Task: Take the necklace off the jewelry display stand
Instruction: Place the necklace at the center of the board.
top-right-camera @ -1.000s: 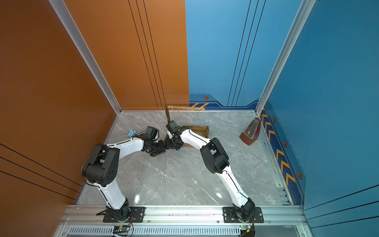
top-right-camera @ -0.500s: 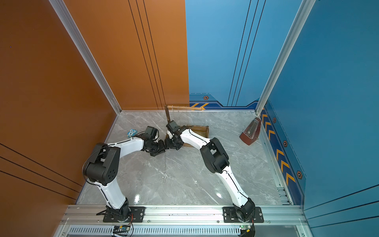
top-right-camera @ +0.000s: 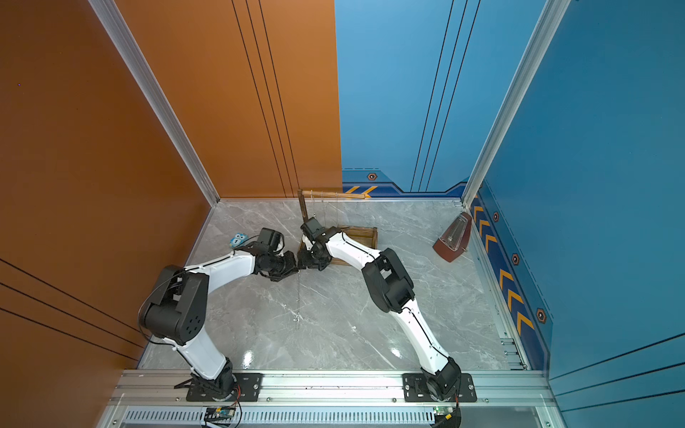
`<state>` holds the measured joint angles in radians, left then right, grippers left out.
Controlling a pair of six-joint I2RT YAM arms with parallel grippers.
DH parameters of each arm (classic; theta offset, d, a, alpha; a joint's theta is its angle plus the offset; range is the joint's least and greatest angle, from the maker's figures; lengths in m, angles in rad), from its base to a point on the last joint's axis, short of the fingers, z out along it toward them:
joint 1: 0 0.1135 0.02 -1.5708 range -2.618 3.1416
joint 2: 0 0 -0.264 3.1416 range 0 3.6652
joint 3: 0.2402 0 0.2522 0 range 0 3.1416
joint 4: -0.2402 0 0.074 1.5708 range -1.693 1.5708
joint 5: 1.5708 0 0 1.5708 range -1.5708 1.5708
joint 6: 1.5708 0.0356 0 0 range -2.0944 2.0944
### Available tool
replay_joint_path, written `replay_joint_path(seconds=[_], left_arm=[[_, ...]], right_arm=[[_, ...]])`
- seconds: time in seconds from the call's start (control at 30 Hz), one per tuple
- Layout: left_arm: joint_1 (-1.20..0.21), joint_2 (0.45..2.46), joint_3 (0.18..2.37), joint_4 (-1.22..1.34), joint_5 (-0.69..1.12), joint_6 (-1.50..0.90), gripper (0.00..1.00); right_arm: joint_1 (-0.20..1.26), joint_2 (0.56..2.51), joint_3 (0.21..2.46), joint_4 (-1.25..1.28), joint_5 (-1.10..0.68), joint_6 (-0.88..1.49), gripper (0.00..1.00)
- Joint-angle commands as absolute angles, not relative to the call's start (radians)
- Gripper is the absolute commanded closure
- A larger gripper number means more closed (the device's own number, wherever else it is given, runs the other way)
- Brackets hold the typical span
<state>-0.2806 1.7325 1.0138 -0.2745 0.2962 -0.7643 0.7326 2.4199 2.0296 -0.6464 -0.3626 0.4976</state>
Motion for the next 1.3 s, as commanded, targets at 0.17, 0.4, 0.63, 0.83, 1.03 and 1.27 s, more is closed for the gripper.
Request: replay_joint_path(seconds=[0.17, 0.4, 0.63, 0.83, 1.03, 1.27], left_arm=[[-0.283, 1.790, 1.009, -0.221, 0.352, -0.788, 1.00], [-0.279, 1.806, 1.008, -0.198, 0.376, -0.807, 1.00], [-0.279, 1.839, 1.012, -0.197, 0.378, -0.810, 1.00], [-0.278, 1.860, 0.998, -0.198, 0.349, -0.809, 1.00], [-0.271, 1.861, 0.972, -0.197, 0.323, -0.810, 1.00], [-0.270, 1.815, 0.962, -0.197, 0.341, -0.813, 1.00]], right_arm=[[0.730, 2.433, 2.003, -0.678, -0.365, 0.511, 0.44], [0.730, 2.434, 2.000, -0.678, -0.367, 0.509, 0.44], [0.731, 2.434, 1.999, -0.678, -0.369, 0.507, 0.44], [0.732, 2.427, 1.999, -0.677, -0.381, 0.513, 0.44], [0.729, 2.391, 1.986, -0.660, -0.424, 0.539, 0.43], [0.725, 2.381, 1.979, -0.653, -0.430, 0.548, 0.43]])
